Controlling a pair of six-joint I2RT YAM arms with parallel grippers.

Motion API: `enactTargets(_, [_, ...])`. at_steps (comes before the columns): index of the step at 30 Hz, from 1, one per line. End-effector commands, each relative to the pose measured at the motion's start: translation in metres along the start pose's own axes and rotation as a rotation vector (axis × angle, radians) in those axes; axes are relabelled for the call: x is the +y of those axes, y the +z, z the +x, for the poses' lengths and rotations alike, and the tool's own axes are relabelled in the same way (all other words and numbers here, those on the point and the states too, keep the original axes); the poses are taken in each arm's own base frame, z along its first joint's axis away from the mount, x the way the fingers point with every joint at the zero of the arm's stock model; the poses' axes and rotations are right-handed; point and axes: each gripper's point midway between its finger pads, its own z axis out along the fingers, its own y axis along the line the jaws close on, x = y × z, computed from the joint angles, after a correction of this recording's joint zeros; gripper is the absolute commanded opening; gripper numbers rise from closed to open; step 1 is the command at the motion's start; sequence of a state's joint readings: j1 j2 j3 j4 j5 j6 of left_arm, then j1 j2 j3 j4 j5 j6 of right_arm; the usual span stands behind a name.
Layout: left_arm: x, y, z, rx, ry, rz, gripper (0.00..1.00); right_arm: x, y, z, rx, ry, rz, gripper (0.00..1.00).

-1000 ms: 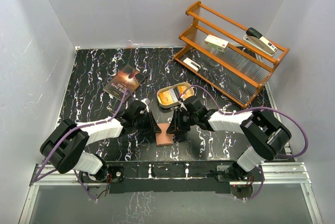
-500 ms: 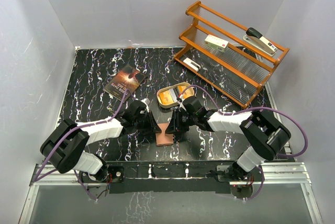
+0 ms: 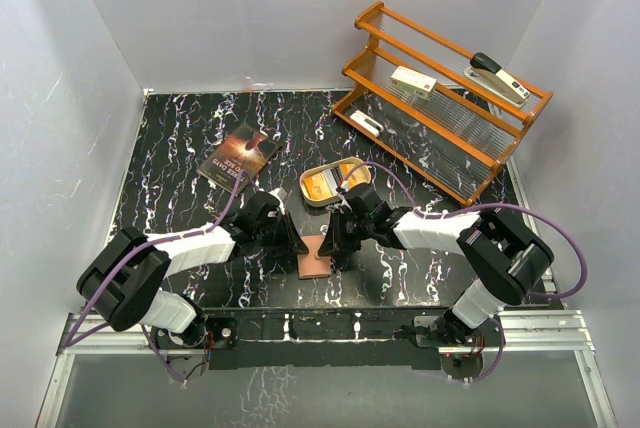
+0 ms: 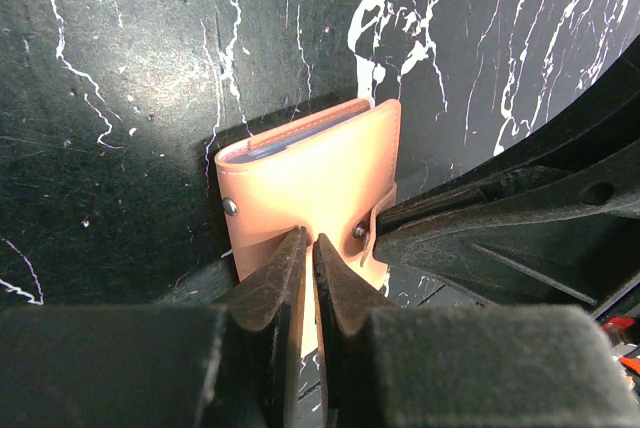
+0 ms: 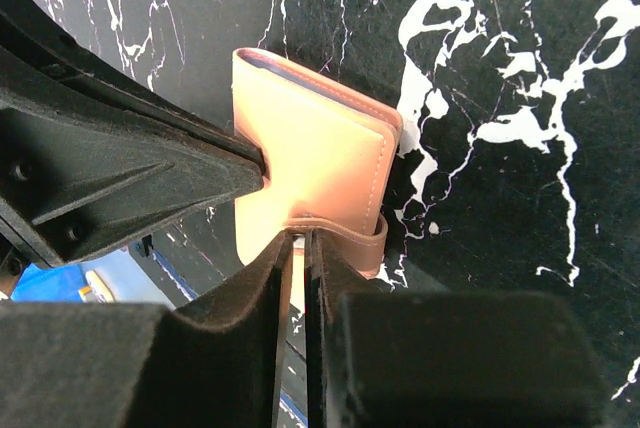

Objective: Put the credit cards into the card holder
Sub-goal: Close the card holder at the center of the board.

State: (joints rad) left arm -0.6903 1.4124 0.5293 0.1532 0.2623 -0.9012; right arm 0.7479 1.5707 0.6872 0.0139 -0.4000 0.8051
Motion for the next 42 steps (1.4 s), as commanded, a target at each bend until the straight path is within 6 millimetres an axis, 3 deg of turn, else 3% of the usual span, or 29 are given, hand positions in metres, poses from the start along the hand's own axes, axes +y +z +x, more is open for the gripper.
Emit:
enactTargets(1, [0.008,0.003,0.007,0.019,0.004,-0.044,0.07,-0.009,0.007,-0.005,-0.009,-0.032,0.087,0.09])
enactTargets(10, [0.007,0.002,0.008,0.021,0.003,-0.036,0.07,-0.021,0.015,-0.001,0.019,-0.050,0.220,0.07])
enactTargets(18, [0.008,0.002,0.009,0.023,0.003,-0.031,0.07,-0.048,0.013,-0.003,0.042,-0.061,0.421,0.07])
enactTargets(26, [0.009,0.001,0.012,0.023,0.002,-0.027,0.07,-0.087,0.019,0.014,0.163,-0.088,0.596,0.05])
enactTargets(36, [0.011,0.000,0.015,0.025,0.002,-0.017,0.07,-0.114,0.023,0.018,0.284,-0.141,0.737,0.05])
enactTargets(39, [0.009,-0.001,0.014,0.024,0.001,-0.012,0.07,-0.116,0.024,0.018,0.278,-0.146,0.737,0.05])
enactTargets(42, [0.008,-0.006,0.009,0.008,0.012,-0.032,0.08,-0.094,0.023,0.002,0.226,-0.161,0.678,0.07])
